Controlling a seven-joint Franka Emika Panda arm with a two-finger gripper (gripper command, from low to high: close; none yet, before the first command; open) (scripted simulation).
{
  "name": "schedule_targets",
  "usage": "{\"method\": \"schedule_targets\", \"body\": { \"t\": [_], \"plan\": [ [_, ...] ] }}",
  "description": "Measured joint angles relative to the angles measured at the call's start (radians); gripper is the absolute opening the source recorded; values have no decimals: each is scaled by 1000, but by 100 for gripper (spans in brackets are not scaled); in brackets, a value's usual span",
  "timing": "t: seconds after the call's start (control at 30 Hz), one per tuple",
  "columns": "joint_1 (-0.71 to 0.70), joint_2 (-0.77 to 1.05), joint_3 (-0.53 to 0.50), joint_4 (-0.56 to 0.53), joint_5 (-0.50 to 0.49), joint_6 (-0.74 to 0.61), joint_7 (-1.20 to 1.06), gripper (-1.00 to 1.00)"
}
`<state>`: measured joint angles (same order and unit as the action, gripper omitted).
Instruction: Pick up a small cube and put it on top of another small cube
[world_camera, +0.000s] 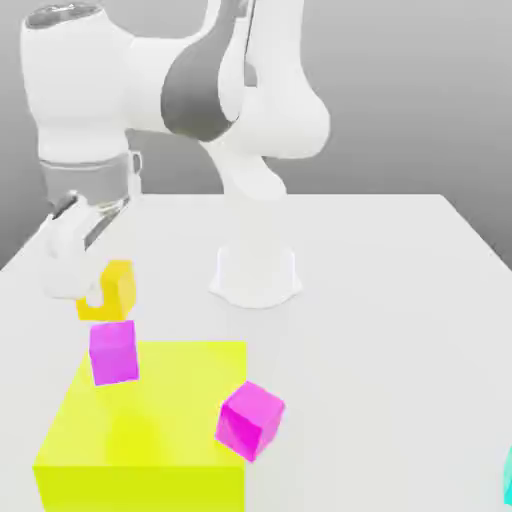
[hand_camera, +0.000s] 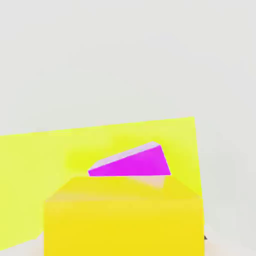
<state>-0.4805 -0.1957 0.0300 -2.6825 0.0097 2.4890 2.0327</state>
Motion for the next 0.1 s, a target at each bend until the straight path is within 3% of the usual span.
{"method": "schedule_targets", "body": {
  "t": [0.1],
  "plan": [
    [0,0,0,0,0,0,0,100]
  ]
}}
